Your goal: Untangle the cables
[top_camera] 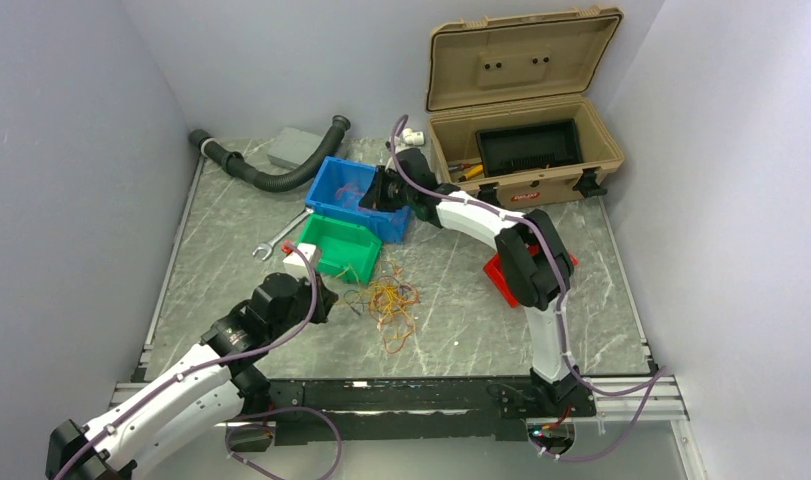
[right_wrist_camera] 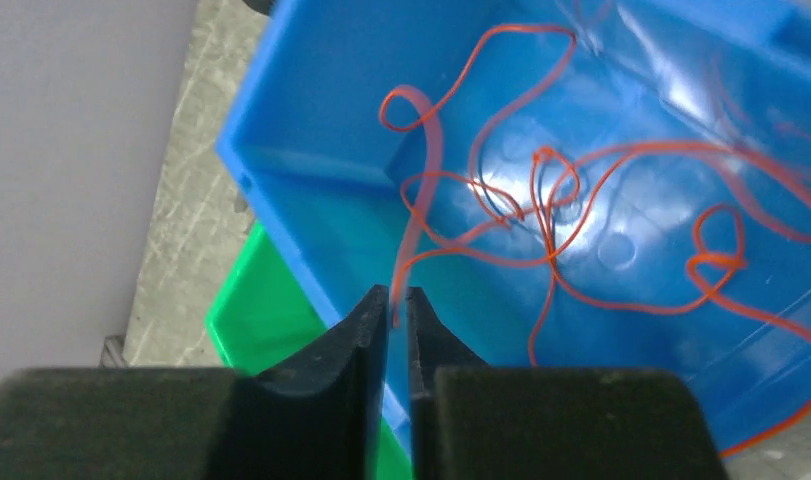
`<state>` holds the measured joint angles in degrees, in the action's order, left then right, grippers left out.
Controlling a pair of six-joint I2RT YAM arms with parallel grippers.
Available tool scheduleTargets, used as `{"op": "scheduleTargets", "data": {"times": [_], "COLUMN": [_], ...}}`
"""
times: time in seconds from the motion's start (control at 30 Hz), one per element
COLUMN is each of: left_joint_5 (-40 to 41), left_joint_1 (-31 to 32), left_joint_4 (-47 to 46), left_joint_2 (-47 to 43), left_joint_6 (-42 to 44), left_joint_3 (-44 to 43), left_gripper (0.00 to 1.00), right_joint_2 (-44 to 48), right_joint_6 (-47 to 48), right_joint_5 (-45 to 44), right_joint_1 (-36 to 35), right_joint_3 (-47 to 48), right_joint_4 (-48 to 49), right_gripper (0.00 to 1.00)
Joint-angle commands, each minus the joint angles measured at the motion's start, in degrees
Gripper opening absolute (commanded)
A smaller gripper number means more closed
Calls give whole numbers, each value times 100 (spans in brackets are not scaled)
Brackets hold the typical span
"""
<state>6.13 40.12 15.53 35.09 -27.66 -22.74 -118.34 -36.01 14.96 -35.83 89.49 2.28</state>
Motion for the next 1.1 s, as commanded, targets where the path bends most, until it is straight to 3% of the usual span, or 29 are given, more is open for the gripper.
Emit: {"op": "scheduleTargets", "data": {"times": [0.0,0.03,0.07,0.13,0.43,0.6,0.73,0.87,1.07], "left_joint_5": [110,112,120,136,160,26,-89,-185,-418], "left_joint_1": [18,14,14,15,19,21,20,24,16], "left_joint_4": [111,167,218,328,566,649,668,649,628], "left_joint_2": [-83,-109,-147,-212,-100,119,220,335,585], "left_joint_6": [127,137,149,168,414,629,752,819,815], "left_joint_3": [-313,-356,-392,-491,-1074,-1516,-1817,-2067,-2423], "left_gripper": [0,0,0,0,0,0,0,0,0], "right_joint_2": [191,295,421,748,2337,3824,4551,4581,4089], "right_joint_6": [-181,-108,-21,167,1067,1336,1429,1383,1612], "right_joint_5": [235,189,170,176,1140,1201,1041,1030,132], "right_joint_1": [66,74,79,85,75,28,-41,-268,-1357], "right_joint_3": [320,263,156,-104,-1920,-3784,-4540,-4912,-4879], "right_joint_4": [-77,-86,-62,7,337,1336,1223,1268,1344], "right_gripper": [38,58,69,75,74,74,72,72,72]}}
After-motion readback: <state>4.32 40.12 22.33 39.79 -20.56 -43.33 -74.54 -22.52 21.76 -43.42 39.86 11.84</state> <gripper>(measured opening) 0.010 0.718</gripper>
